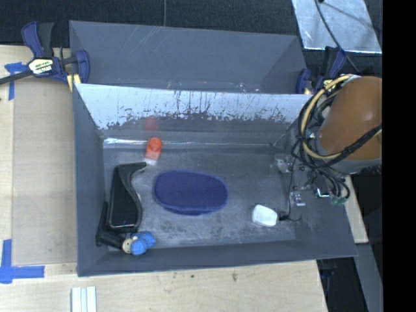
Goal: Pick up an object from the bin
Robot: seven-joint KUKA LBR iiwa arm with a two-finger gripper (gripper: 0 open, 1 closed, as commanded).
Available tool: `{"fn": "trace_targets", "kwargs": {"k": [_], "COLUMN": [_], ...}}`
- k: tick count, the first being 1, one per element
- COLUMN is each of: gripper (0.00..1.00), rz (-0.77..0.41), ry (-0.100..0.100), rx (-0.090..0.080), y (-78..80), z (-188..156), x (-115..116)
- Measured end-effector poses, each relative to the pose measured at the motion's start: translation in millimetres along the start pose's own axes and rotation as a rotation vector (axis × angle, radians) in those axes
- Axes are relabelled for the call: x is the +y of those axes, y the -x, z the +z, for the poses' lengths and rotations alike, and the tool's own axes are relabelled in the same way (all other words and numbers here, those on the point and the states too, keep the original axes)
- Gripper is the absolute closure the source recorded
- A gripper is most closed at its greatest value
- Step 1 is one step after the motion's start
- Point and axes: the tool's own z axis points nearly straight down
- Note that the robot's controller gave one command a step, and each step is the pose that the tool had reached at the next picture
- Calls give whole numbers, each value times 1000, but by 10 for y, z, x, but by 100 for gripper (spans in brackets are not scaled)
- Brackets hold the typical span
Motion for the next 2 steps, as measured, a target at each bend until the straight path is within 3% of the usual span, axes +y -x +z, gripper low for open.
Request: {"fn": "trace_targets", "kwargs": {"k": [1,2], "gripper": [0,0], "rz": [153,304], "ry": [1,0], "rx": [-2,-11], "y": [-237,-223], "z": [952,617], "x": [45,13]}}
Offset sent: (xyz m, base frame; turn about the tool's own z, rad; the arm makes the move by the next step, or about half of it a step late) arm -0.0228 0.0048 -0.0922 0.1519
